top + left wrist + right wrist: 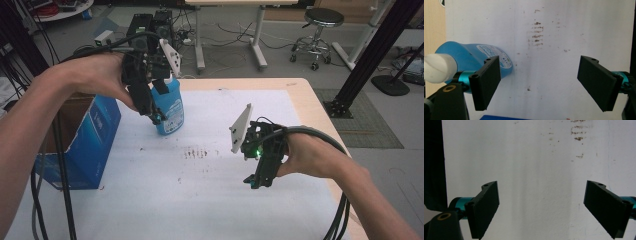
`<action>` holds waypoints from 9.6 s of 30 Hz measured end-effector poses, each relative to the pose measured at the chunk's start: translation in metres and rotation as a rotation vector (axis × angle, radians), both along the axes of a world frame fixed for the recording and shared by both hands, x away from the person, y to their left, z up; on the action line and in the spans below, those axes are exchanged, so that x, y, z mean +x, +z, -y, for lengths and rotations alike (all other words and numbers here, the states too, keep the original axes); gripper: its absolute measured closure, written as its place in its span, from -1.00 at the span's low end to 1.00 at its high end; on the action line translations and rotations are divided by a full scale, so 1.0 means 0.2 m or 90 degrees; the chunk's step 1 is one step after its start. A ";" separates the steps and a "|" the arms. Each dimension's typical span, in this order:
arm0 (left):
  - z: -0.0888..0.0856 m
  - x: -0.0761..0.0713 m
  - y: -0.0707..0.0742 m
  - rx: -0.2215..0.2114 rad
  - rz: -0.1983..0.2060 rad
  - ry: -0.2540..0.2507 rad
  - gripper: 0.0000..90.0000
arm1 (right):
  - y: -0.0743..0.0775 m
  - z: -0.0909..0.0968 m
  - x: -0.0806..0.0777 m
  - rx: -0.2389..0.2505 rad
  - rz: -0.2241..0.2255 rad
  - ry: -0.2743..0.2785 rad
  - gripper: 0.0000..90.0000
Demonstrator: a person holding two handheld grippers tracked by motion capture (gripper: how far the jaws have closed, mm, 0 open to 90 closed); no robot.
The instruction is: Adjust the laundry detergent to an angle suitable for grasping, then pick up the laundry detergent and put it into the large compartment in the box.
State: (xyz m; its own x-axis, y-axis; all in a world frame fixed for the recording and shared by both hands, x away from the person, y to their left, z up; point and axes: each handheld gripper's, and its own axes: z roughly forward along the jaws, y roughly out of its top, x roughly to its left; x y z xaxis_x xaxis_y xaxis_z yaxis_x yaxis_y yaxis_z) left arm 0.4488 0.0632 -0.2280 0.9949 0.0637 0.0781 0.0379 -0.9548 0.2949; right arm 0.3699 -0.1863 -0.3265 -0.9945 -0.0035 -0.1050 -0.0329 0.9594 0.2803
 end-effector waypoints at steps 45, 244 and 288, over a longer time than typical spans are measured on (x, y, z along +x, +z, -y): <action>-0.08 0.05 0.00 0.029 0.001 0.218 -0.58 | 0.02 0.00 -0.02 -0.010 0.023 -0.009 -0.73; -0.07 0.25 0.45 -0.077 0.034 0.458 -0.15 | 0.04 0.02 -0.03 -0.004 0.047 -0.018 -0.73; -0.81 -0.15 0.73 -0.052 0.066 0.575 -0.15 | 0.03 -0.01 -0.03 -0.010 0.047 -0.009 -0.73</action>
